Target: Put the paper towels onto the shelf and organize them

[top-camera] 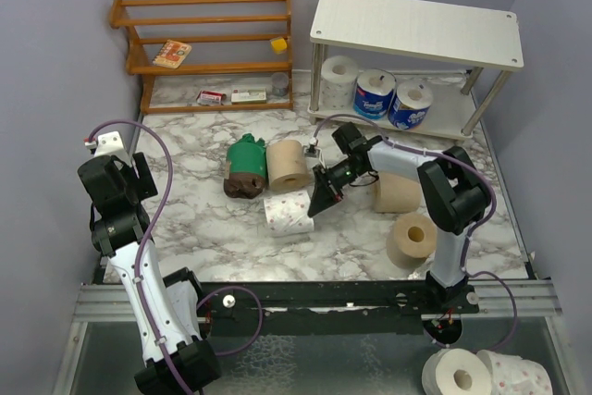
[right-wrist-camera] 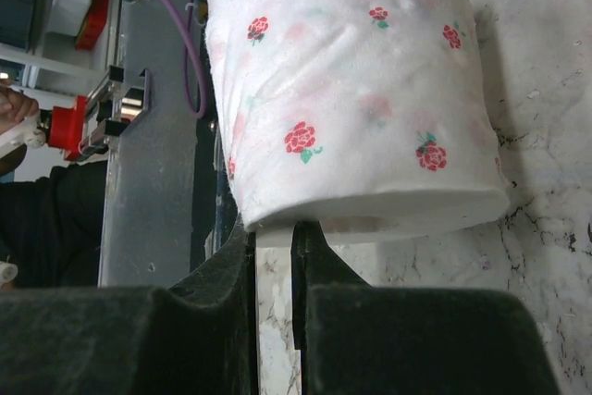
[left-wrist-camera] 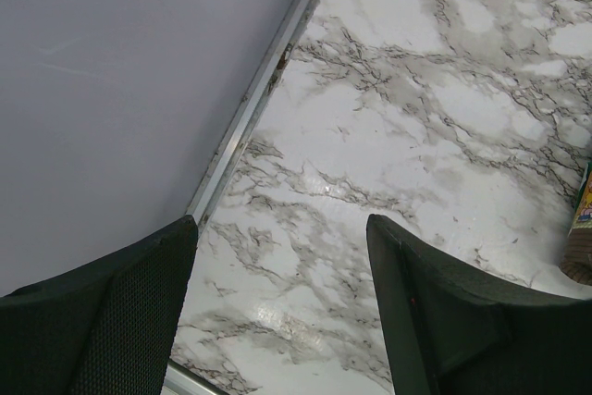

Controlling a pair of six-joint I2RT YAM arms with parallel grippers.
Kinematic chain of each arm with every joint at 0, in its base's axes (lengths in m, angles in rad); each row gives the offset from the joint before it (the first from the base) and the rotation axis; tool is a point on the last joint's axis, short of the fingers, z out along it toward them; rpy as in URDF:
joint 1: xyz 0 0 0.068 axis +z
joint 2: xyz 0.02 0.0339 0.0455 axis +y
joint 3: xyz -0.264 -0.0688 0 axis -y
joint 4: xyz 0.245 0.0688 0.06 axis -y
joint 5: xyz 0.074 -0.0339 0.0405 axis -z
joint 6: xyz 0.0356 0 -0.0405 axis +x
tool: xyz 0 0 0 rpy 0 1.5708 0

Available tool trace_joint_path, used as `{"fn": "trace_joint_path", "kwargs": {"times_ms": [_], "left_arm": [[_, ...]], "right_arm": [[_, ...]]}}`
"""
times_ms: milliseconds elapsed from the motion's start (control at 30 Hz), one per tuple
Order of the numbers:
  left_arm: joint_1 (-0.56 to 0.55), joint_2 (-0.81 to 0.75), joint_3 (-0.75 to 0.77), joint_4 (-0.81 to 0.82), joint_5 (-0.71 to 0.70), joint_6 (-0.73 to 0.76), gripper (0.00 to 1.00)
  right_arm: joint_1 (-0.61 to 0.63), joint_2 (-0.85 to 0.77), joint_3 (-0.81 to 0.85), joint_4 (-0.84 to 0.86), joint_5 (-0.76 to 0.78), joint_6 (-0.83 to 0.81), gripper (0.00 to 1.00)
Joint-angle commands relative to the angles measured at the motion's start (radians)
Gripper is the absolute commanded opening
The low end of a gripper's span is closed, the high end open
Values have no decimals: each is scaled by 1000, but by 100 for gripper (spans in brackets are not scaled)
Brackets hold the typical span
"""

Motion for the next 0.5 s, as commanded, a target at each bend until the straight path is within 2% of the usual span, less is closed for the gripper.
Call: {"fn": "trace_joint_path", "kwargs": {"times_ms": [0,200,467], "left_arm": [[-5,-3,-8,20,5,2,76],[-5,1,-8,21,5,4,76],[-6,1,-8,21,9,5,76]], "right_arm": [[1,-46,40,-43,-20,-38,1],[1,-257,173,-275,230,-184,1],[1,-617,165,-329,763,-291,1]]}}
